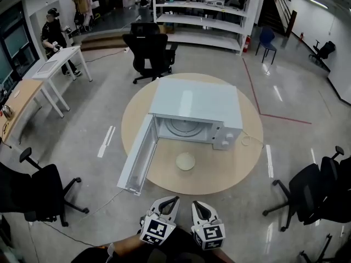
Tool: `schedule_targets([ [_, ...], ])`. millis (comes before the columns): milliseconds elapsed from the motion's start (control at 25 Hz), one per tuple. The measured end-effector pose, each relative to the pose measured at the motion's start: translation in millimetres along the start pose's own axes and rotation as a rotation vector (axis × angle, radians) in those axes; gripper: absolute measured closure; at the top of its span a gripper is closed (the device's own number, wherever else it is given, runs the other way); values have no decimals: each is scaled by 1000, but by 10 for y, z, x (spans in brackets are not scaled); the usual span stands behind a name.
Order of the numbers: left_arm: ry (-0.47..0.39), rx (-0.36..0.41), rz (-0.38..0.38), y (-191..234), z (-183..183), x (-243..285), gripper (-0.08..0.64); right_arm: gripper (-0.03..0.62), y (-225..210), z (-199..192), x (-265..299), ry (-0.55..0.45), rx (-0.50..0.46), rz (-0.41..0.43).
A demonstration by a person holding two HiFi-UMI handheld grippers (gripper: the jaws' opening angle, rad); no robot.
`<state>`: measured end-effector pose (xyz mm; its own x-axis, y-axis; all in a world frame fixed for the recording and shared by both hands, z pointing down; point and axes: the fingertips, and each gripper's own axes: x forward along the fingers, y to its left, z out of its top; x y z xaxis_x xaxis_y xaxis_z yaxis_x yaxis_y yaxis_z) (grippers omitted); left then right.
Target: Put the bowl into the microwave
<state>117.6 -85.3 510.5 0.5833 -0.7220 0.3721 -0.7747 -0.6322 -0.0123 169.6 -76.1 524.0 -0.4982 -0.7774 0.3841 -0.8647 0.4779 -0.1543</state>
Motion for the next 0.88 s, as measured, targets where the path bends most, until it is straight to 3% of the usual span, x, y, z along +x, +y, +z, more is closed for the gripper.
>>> schedule_targets([
  [360, -57, -26, -35, 436, 364, 347, 512, 577, -205, 372, 381, 12, -50, -64],
  [880, -62, -59, -96, 862, 359, 707, 512, 577, -348, 496, 857, 68, -66, -125],
])
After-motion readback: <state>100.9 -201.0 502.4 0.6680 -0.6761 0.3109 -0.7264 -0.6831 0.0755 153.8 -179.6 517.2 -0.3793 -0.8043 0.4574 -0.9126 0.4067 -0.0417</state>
